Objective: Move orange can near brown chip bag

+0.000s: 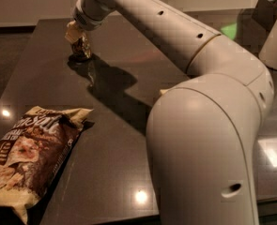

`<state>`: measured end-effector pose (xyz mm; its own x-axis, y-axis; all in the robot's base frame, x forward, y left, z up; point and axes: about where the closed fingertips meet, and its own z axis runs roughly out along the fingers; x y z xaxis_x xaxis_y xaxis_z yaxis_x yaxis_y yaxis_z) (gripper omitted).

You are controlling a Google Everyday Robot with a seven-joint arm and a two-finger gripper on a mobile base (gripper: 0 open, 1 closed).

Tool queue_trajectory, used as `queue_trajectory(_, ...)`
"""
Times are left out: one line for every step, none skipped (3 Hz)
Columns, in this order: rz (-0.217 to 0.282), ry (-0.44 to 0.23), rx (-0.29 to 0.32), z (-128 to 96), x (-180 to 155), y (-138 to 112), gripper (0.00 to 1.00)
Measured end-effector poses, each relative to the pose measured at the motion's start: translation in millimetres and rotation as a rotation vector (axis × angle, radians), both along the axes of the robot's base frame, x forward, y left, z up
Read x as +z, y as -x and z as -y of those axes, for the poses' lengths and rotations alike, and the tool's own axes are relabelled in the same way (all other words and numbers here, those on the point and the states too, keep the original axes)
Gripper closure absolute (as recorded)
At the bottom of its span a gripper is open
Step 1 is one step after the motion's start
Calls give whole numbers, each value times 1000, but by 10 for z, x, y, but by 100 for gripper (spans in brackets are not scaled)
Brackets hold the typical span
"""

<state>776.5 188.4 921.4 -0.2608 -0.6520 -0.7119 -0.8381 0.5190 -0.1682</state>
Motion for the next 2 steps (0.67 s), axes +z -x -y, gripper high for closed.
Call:
queue_trajectory(14,-2,49,74,99,141,91)
queue_trajectory(29,-9,141,162,236,479,100)
